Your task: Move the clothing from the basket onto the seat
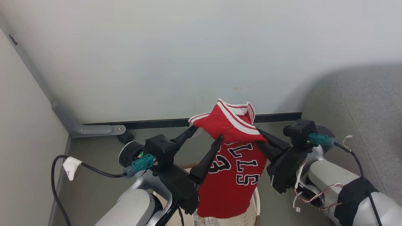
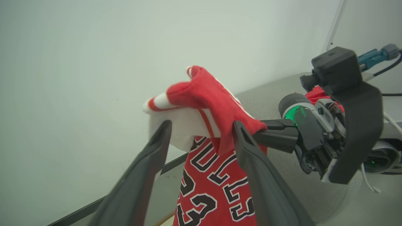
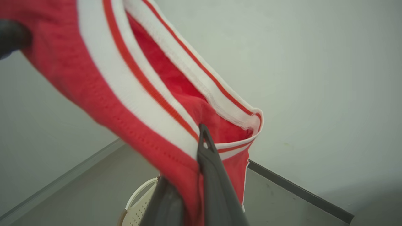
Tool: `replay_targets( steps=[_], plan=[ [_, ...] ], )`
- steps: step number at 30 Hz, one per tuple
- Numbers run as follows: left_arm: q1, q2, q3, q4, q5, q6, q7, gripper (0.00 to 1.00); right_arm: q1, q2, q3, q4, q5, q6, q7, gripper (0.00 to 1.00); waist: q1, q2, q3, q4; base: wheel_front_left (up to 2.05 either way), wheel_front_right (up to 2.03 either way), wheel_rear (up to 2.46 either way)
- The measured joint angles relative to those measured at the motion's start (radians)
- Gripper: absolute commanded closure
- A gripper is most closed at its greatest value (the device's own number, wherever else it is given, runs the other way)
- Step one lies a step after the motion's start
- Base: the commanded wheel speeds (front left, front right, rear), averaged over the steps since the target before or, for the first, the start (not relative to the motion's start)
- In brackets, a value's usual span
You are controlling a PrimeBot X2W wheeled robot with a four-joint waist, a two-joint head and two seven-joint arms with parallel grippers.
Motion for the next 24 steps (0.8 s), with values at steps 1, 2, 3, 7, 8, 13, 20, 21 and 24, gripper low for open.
replay_targets(
  steps=[1,2,3,7,8,13,20,21,24],
  plan=[
    [0.010,0.005,0.000,-0.003,0.000,0.000,0.001,0.00,0.000,-0.005,-0.008,0.000,0.005,0.000,-0.005,1.00,0.0000,0.0000,-0.001,-0.005,0.00,0.00,0.00],
    [0.018,0.011,0.000,-0.006,0.000,0.001,0.001,0.00,0.000,-0.011,-0.018,0.000,0.011,0.000,-0.007,1.00,0.0000,0.0001,-0.001,-0.011,0.00,0.00,0.00],
    [0.025,0.016,0.000,-0.010,0.000,0.001,0.001,0.00,0.000,-0.018,-0.028,0.000,0.019,0.000,-0.007,1.00,0.0001,0.0001,-0.001,-0.017,0.00,0.00,0.00],
    [0.052,0.032,-0.003,-0.030,0.001,0.007,0.000,0.00,0.005,-0.051,-0.071,-0.004,0.034,0.000,-0.007,1.00,0.0000,0.0000,-0.003,-0.042,0.00,0.00,0.00],
    [0.058,0.036,-0.004,-0.034,0.001,0.008,0.000,0.00,0.009,-0.062,-0.084,-0.008,0.039,0.000,-0.007,1.00,0.0000,0.0000,-0.003,-0.050,0.00,0.00,0.00],
    [0.071,0.055,-0.006,-0.057,0.006,0.009,0.000,0.00,0.040,-0.113,-0.141,-0.046,0.050,-0.013,-0.007,1.00,0.0000,0.0000,-0.001,-0.087,0.00,0.00,0.00],
    [0.071,0.068,-0.018,-0.080,0.027,0.008,-0.001,0.00,0.062,-0.179,-0.222,-0.130,0.051,-0.046,-0.008,1.00,0.0000,0.0000,0.008,-0.141,0.00,0.00,0.00],
    [0.071,0.072,-0.018,-0.083,0.028,0.008,-0.002,0.00,0.067,-0.187,-0.231,-0.142,0.051,-0.048,-0.008,1.00,0.0000,0.0000,0.009,-0.149,0.00,0.00,0.00],
    [0.070,0.082,-0.023,-0.091,0.036,-0.002,-0.002,0.00,0.079,-0.206,-0.263,-0.187,0.051,-0.060,-0.008,1.00,0.0000,0.0000,0.014,-0.173,0.00,0.00,0.00]
  ],
)
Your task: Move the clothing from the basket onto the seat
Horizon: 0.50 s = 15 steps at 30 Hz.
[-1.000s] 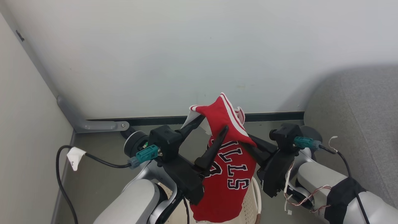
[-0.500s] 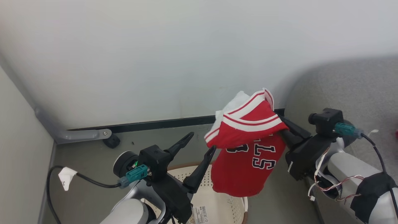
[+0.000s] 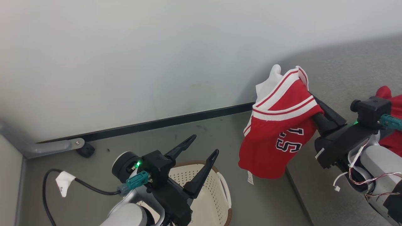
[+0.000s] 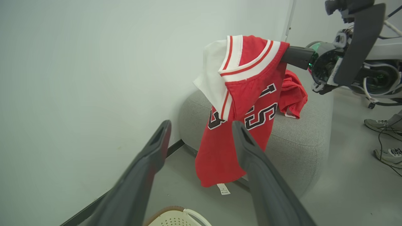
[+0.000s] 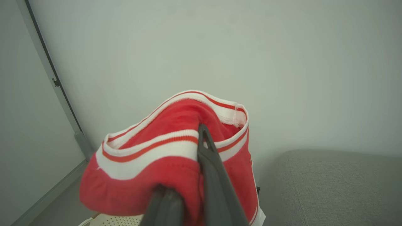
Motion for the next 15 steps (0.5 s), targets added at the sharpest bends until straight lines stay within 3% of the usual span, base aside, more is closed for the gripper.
replay_targets(
  steps=[15],
  plan=[
    [-0.002,0.028,-0.007,-0.057,0.023,-0.009,-0.007,0.00,0.068,-0.076,-0.089,-0.193,-0.038,-0.072,0.000,1.00,0.0000,0.0000,0.027,-0.127,0.00,0.00,0.00]
  ],
)
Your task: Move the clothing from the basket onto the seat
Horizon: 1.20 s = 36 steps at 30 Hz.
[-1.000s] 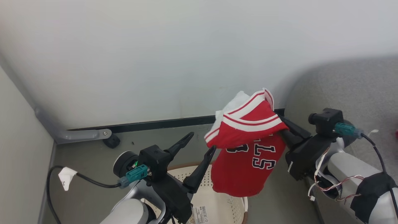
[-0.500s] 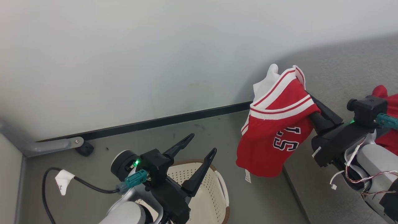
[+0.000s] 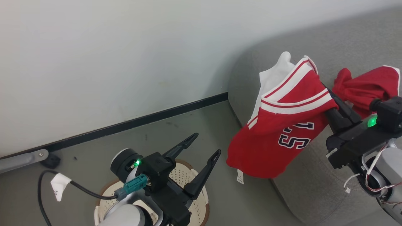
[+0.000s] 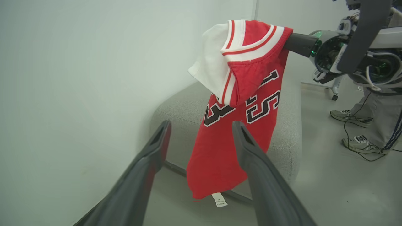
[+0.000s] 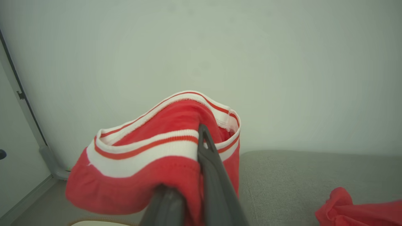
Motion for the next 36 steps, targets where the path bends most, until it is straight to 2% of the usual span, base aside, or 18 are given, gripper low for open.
replay_targets(
  steps=[7,12,20,22,28,36],
  plan=[
    [-0.008,0.004,-0.002,-0.005,0.007,0.000,0.008,0.00,0.053,-0.026,-0.056,-0.073,-0.002,-0.032,0.000,1.00,0.0000,0.0000,0.023,-0.064,0.00,0.00,0.00],
    [-0.025,0.002,-0.008,-0.004,0.007,-0.008,0.015,0.00,0.087,-0.050,-0.111,-0.114,-0.001,-0.041,0.000,1.00,0.0000,0.0000,0.042,-0.097,0.00,0.00,0.00],
    [-0.033,-0.004,-0.022,0.000,0.007,-0.012,0.028,0.00,0.123,-0.091,-0.226,-0.177,0.002,-0.054,0.000,1.00,0.0000,0.0000,0.072,-0.109,0.00,0.00,0.00],
    [-0.037,-0.004,-0.026,-0.001,0.007,-0.016,0.035,0.00,0.116,-0.108,-0.281,-0.186,0.011,-0.054,0.000,1.00,0.0000,0.0000,0.084,-0.108,0.00,0.00,0.00],
    [-0.055,-0.017,-0.039,-0.001,0.007,-0.018,0.046,0.00,0.053,-0.163,-0.387,-0.137,0.019,-0.033,-0.001,1.00,0.0000,0.0000,0.113,-0.093,0.00,0.00,0.00],
    [-0.084,-0.018,-0.044,-0.010,0.009,-0.026,0.062,0.00,-0.063,-0.186,-0.494,0.018,0.037,-0.012,-0.008,1.00,0.0001,0.0000,0.162,-0.066,0.00,0.00,0.00]
  ],
)
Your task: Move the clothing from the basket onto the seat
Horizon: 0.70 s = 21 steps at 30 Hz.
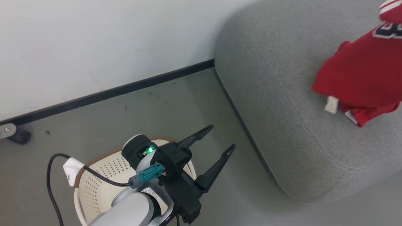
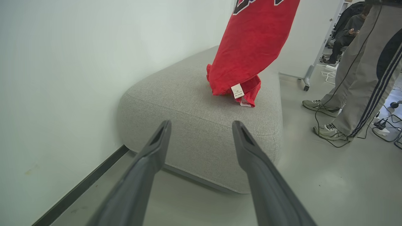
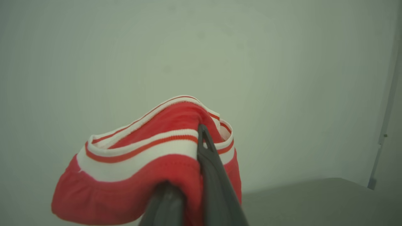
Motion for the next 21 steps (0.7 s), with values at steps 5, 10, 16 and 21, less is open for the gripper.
replay_targets(
  steps=[5,10,16,21],
  plan=[
    [-0.021,0.004,0.001,-0.010,0.001,0.000,0.009,0.00,-0.108,-0.013,-0.039,0.082,-0.016,0.008,0.000,1.00,0.0000,0.0000,0.036,0.017,0.00,0.00,0.00],
    [-0.032,0.011,0.000,-0.022,0.004,-0.001,0.021,0.00,-0.218,-0.026,-0.063,0.159,-0.037,0.010,0.000,1.00,0.0000,0.0001,0.077,0.031,0.00,0.00,0.00],
    [-0.062,0.016,-0.006,-0.028,0.011,-0.009,0.037,0.00,-0.317,-0.026,-0.053,0.255,-0.087,0.002,0.000,1.00,0.0000,0.0001,0.129,0.046,0.00,0.00,0.00],
    [-0.078,0.025,-0.005,-0.039,0.018,-0.009,0.051,0.00,-0.354,-0.027,-0.048,0.339,-0.098,0.002,0.000,1.00,0.0000,0.0001,0.171,0.061,0.00,0.00,0.00]
  ],
)
